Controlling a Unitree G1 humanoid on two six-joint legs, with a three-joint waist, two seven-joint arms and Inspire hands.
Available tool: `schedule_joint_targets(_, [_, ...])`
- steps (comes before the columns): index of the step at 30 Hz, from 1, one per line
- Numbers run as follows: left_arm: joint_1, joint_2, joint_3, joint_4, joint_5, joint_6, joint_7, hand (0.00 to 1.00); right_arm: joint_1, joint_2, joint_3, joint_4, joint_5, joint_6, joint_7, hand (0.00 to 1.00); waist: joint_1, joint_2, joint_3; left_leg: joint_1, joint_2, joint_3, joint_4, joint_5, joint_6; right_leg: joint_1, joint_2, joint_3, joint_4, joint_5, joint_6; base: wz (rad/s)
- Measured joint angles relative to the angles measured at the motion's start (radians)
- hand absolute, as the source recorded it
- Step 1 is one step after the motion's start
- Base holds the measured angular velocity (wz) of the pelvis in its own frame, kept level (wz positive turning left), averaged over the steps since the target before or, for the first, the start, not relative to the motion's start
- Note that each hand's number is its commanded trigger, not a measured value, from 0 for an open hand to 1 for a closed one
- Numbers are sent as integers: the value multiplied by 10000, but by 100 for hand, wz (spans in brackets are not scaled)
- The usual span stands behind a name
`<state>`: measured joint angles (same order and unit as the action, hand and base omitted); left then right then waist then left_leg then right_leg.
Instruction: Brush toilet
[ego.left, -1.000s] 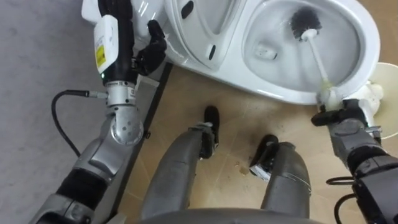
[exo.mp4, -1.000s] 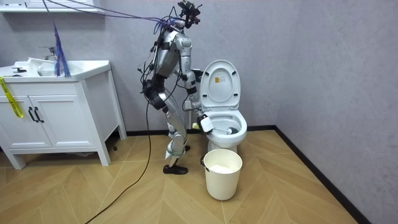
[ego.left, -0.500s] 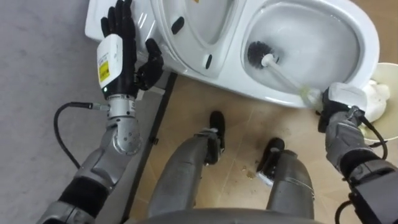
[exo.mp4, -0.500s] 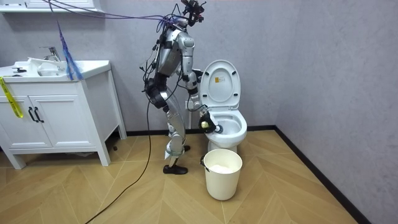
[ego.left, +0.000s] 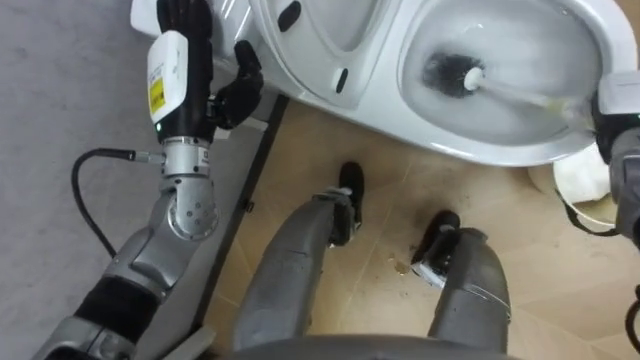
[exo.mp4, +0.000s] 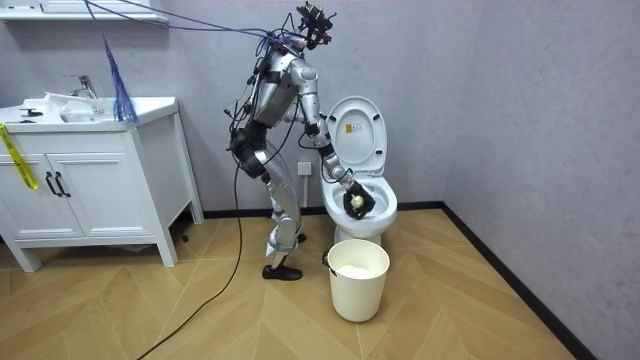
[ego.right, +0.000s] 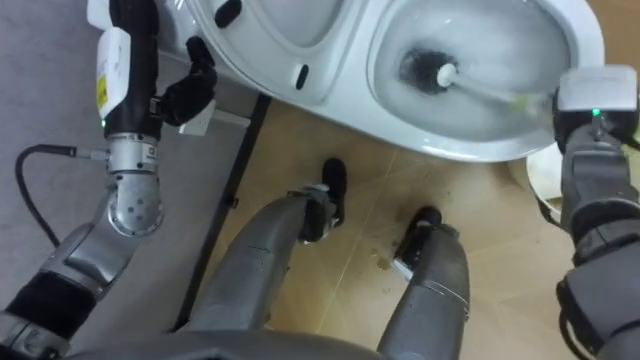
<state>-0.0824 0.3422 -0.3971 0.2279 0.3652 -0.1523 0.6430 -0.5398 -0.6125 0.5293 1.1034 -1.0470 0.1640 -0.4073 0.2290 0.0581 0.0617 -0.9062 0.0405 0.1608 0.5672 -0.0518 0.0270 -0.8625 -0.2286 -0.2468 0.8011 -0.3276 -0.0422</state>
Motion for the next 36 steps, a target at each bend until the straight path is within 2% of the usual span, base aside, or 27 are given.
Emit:
schedule_joint_targets(1, [-13,20,-45,15,2,9,-12,0,4,71,59,-259,-228,35,-162,100,-2,-8,-7,33,8,-22,23,0,0,72,16,-34,-10,1,0,7])
schedule_joint_targets(2, [-26,13,-109,68,-15,25,-79,0,58,278,188,-386,-444,205,-197,100,-15,66,-68,135,9,-32,8,1,0,200,41,-55,-52,6,17,6])
schedule_joint_targets(4, [15,-35,-177,116,-34,33,-158,0,284,658,184,-394,-715,528,-119,100,24,24,-85,300,7,-40,-47,-1,0,404,95,-164,-155,-5,41,2])
schedule_joint_targets(5, [91,-47,-189,140,-116,24,-158,0,533,918,177,-493,-731,690,-30,100,34,122,-141,305,79,-164,-61,-2,0,573,225,-307,-398,67,81,0])
schedule_joint_targets(6, [136,-48,-224,158,-126,6,-158,0,648,1036,177,-499,-728,768,-6,100,47,161,-167,315,101,-228,-95,-3,-1,651,275,-360,-509,120,78,0])
schedule_joint_targets(8, [128,-86,-315,372,-129,-9,-160,0,1126,1520,92,-497,-381,1034,170,100,77,298,-188,597,186,-294,-372,-1,-4,1030,534,-379,-1000,294,226,-7])
schedule_joint_targets(9, [149,-149,-330,494,-127,-14,-160,0,1270,1671,-10,-497,-312,1104,171,100,57,373,-225,694,186,-296,-459,-1,-4,1146,556,-401,-1121,321,269,-5])
schedule_joint_targets(11, [287,-531,-342,913,-174,-14,-133,0,1797,2166,-508,-515,178,1390,181,100,-95,835,-422,1015,154,-322,-872,9,-7,1563,601,-530,-1597,484,355,0])
schedule_joint_targets(13, [531,-632,-340,869,-430,-40,-125,0,1998,2470,-740,-515,845,1466,178,100,-139,1067,-482,1161,157,-241,-1173,125,30,1669,615,-566,-1897,629,345,-12])
schedule_joint_targets(14, [649,-613,-320,873,-551,-110,-121,0,2095,2653,-802,-505,1406,1518,174,100,-151,1123,-512,1239,156,-177,-1297,194,22,1676,614,-568,-2008,717,269,-12])
schedule_joint_targets(16, [807,-606,-195,842,-621,-213,-103,0,2175,2829,-803,-499,2008,1543,176,100,-203,1127,-500,1289,166,-105,-1383,252,6,1657,612,-527,-1996,740,177,-3])
schedule_joint_targets(18, [873,-593,-175,794,-807,-279,-6,0,2091,2832,-792,-373,2348,1528,148,100,-189,1125,-490,1270,173,-109,-1363,229,-29,1605,624,-477,-1942,689,139,-3])
schedule_joint_targets(19, [864,-590,-197,739,-946,-283,0,0,1886,2790,-776,-112,2664,1501,80,100,-42,1054,-432,1210,214,-67,-1332,213,-53,1505,651,-416,-1917,674,116,-9])
schedule_joint_targets(21, [876,-540,-194,578,-1220,-271,67,0,1682,2771,-489,119,3364,1405,-91,100,6,971,-382,1089,281,-42,-1185,207,-64,1416,675,-357,-1894,660,86,-9])
schedule_joint_targets(22, [875,-495,-188,370,-1409,-270,71,0,1609,2646,-278,351,4284,1082,-396,100,21,849,-298,1069,320,13,-1099,190,-84,1411,609,-367,-1827,570,45,6])
schedule_joint_targets(23, [870,-395,-174,98,-1583,-269,81,0,1527,2573,-252,381,5653,759,-623,100,-45,759,-249,986,303,24,-1081,191,-84,1306,556,-409,-1661,464,61,11])
schedule_joint_targets(24, [861,-328,-156,-19,-1583,-268,81,0,1502,2576,-327,383,6294,599,-726,100,-69,714,-231,943,292,25,-1049,191,-84,1238,519,-418,-1567,416,62,18])
schedule_joint_targets(25, [825,-154,-132,-282,-1577,-282,103,0,1445,2558,-561,385,7790,215,-884,100,-99,544,-141,787,301,8,-942,191,-84,1089,482,-480,-1413,355,60,17])
schedule_joint_targets(26, [806,-32,-92,-505,-1562,-288,105,0,1368,2541,-1010,397,9547,-160,-923,100,-274,417,-68,649,277,9,-835,195,-77,950,391,-514,-1216,280,62,20])
schedule_joint_targets(27, [788,-6,-79,-546,-1561,-304,130,0,1313,2539,-1240,412,10408,-312,-837,100,-323,366,-38,606,227,-5,-789,198,-66,884,320,-522,-1092,225,55,24])
schedule_joint_targets(28, [692,-31,-83,-556,-1576,-309,145,0,1226,2450,-1565,545,12081,-521,-638,100,-373,312,-17,570,109,4,-699,181,-34,738,153,-487,-837,92,77,17])
schedule_joint_targets(29, [591,-53,-102,-567,-1591,-288,90,0,1219,2270,-1665,545,13736,-609,-412,100,-443,246,-19,526,-29,-51,-624,115,15,594,4,-382,-589,19,133,13])
schedule_joint_targets(31, [456,-141,-103,-617,-1584,-320,85,0,1208,2009,-1694,549,15754,-590,125,100,-472,241,-21,280,-113,-22,-500,66,79,344,-135,-275,-314,8,205,9])
schedule_joint_targets(32, [309,-179,-111,-594,-1581,-406,92,0,1252,2023,-1694,526,17230,-546,439,100,-466,244,-23,122,-156,18,-463,124,168,128,-179,-240,-140,50,275,11])
schedule_joint_targets(34, [169,-202,-92,-549,-1582,-451,90,0,1356,2171,-1715,229,19094,-518,543,100,-501,236,-20,-11,-204,115,-366,165,236,-101,-298,-60,66,57,345,5])
schedule_joint_targets(36, [101,-235,-73,-459,-1583,-446,151,0,1374,2199,-1714,-98,20297,-366,656,100,-619,229,-18,-90,-276,190,-212,133,283,-197,-370,-6,210,47,365,0])
